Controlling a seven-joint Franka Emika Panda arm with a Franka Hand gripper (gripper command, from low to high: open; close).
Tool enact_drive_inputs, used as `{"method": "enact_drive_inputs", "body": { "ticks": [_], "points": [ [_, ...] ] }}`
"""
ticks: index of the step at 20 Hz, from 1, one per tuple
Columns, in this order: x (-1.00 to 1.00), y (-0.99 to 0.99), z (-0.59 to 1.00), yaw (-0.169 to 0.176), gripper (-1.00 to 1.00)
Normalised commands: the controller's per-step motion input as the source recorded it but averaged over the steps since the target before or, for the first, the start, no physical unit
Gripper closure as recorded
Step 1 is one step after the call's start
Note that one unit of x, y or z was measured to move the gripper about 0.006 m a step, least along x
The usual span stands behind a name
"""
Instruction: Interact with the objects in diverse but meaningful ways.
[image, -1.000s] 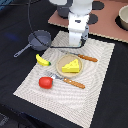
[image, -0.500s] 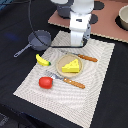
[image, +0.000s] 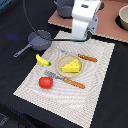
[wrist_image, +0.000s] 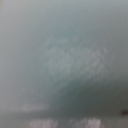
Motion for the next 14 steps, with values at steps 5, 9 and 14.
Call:
{"method": "enact_drive_inputs", "body": {
  "ticks": [5, 9, 14],
  "points": [
    [-0.72, -0.54, 0.13, 0.000, 1.00],
    [-0.72, -0.55, 0.15, 0.000, 1.00],
    [-0.72, -0.56, 0.23, 0.000, 1.00]
  ]
}}
